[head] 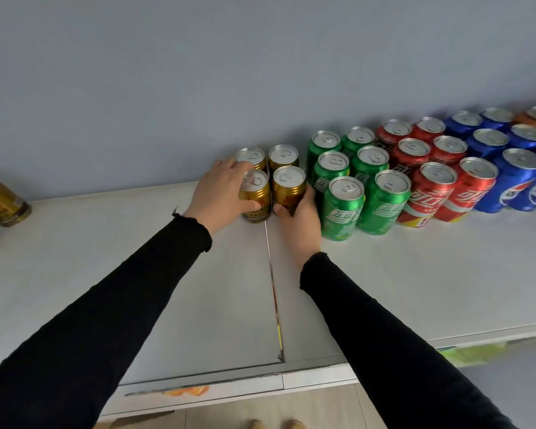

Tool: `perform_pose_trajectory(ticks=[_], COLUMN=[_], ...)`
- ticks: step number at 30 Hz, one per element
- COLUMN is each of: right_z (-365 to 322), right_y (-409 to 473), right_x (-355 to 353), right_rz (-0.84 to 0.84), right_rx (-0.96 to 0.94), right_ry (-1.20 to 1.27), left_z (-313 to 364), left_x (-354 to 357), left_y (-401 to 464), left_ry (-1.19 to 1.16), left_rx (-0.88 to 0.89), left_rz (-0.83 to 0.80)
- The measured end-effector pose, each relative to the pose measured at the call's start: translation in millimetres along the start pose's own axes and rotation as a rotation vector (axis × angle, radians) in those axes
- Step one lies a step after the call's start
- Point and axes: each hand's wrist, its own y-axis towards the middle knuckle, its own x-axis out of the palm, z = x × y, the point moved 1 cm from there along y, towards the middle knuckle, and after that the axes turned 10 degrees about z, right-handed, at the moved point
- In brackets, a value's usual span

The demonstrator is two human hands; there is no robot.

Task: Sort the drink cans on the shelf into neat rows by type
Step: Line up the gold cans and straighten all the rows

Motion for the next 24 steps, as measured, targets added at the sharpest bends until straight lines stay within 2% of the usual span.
perform_pose_trajectory(ticks=[8, 10, 13, 17, 24], right_z=[-12.7, -16.7, -27.9, -51.9, -127.7], right_y=[-36.3, -58.1, -84.5, -106.4, -159.5], right_x=[-25.1, -34.4, -30.5, 15.1, 154.1], right_rz=[-0.095, -0.131, -0.182, -0.333, -0.557], right_rx=[-0.040, -0.126, -0.363, -0.528, -0.700], right_ry=[-0.065, -0.162, -0.324, -0.413, -0.290], left_z=[-5.4, -16.6, -43.7, -98.6, -239.7], left_x=[-5.1, -9.7, -22.6, -52.3, -128.4], left_y=[-25.9, -43.5, -77.0, -128.6, -209.0], left_ry=[-0.102, -0.111, -0.067, -0.023, 0.115], left_rx=[-0.015, -0.012, -0.032, -0.128, -0.340], left_rz=[0.020, 0.064, 0.106, 0.127, 0.186])
